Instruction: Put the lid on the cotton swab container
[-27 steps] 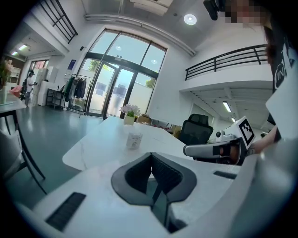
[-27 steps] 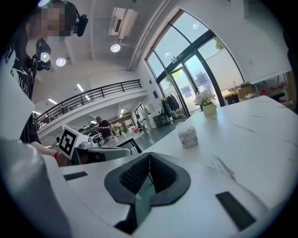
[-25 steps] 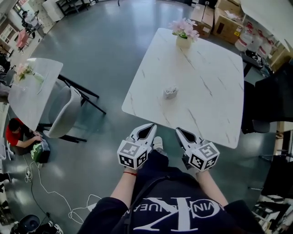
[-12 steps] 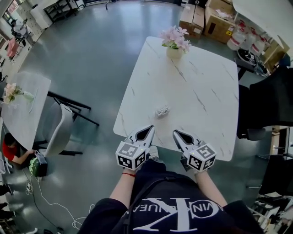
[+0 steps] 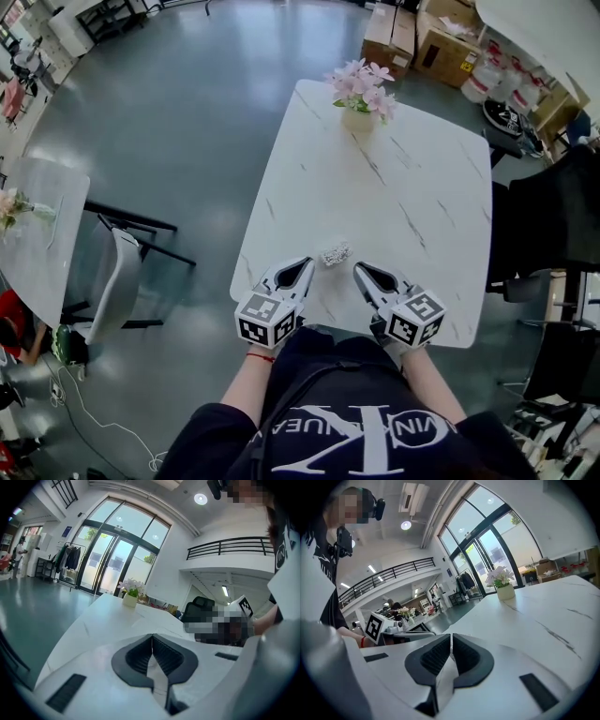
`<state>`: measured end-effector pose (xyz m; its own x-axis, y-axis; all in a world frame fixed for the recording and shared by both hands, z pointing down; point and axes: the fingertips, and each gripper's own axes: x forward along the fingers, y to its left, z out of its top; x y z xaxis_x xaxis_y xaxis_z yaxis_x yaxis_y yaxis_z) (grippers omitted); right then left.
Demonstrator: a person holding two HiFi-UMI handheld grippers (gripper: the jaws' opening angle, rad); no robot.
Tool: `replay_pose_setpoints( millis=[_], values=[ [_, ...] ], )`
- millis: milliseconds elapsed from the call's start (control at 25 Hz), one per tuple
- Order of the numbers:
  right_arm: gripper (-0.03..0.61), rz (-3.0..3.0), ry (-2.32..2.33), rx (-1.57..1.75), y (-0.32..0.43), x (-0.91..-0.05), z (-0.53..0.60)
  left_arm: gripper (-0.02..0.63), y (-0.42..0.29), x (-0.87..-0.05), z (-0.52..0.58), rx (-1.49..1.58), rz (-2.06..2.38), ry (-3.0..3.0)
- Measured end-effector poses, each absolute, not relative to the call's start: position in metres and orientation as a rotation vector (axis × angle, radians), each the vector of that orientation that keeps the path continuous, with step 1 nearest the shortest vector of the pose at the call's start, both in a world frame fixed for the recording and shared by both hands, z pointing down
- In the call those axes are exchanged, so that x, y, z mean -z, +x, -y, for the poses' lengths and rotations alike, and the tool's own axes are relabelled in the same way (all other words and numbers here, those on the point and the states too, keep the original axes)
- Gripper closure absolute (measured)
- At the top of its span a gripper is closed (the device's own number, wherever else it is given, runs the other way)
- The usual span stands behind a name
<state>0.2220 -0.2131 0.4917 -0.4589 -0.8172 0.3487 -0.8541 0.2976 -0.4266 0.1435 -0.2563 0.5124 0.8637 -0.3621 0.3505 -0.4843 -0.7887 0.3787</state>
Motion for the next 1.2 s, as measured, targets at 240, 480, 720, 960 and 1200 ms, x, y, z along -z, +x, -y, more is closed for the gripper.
replay_pose_setpoints(
  millis=[240,480,720,960,1200],
  values=[
    [0.572,2.514,1.480,-0.857,0.230,-0.486,0.247,0.605,0.144,-0.527,0.244,-0.428,0.598,2.589],
    [0.455,2.548,1.162,-0.791,0.221,-0.493,0.279,0.581,0.155,-0.546,0.227,-0.505,0.659,2.556],
    [0.384,2.626,0.849,-0.746,0.212,-0.500,0.307,0.560,0.165,-0.560,0.224,-0.562,0.844,2.488],
    [0.370,2.640,0.568,-0.725,0.197,-0.516,0.317,0.560,0.169,-0.570,0.230,-0.595,1.041,2.404],
    [0.371,2.636,0.467,-0.729,0.194,-0.522,0.317,0.560,0.166,-0.570,0.237,-0.559,1.150,2.333]
  ],
)
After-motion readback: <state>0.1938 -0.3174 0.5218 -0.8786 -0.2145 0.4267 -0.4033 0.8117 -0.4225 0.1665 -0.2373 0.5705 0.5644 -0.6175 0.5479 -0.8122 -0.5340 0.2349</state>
